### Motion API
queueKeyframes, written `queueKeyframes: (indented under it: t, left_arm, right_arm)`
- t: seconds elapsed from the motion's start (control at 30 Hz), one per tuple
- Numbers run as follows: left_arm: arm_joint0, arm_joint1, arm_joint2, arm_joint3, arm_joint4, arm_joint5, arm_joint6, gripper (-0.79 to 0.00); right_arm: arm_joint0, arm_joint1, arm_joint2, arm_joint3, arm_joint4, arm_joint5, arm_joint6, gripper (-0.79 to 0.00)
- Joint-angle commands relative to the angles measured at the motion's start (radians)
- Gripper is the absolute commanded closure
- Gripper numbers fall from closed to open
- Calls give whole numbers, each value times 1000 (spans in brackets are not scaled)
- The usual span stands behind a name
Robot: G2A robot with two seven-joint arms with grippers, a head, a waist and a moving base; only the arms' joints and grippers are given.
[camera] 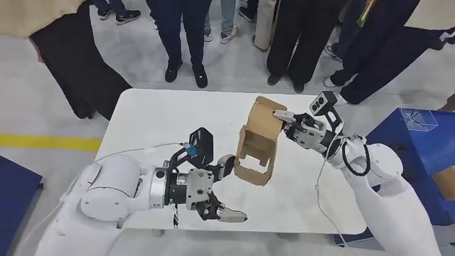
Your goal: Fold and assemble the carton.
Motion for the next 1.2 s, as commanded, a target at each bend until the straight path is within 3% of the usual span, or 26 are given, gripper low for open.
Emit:
queueKeyframes:
  t: [0.0,0.17,0.27,0.43,0.6,0.8,1.17]
  left_arm:
    - [25,-1,-23,-12,75,-39,107,-785]
    - [106,-3,-91,-43,408,-131,370,-785]
    - [162,-9,-114,-46,692,-122,568,-785]
    - [227,-20,-66,6,1140,25,883,-785]
    - [225,-29,6,49,1393,168,1080,-785]
    - [200,-41,43,64,1432,242,1155,-785]
    - [167,-52,51,27,1409,242,1173,-785]
  right_arm:
    - [10,-7,5,25,120,35,-44,0]
    - [49,-24,3,94,413,191,-136,0]
    - [64,-32,-10,119,529,276,-177,0]
    - [72,-44,-39,135,694,378,-242,0]
    - [71,-54,-63,140,799,437,-295,0]
    - [64,-60,-79,133,834,466,-336,0]
    - [41,-68,-86,118,838,478,-356,0]
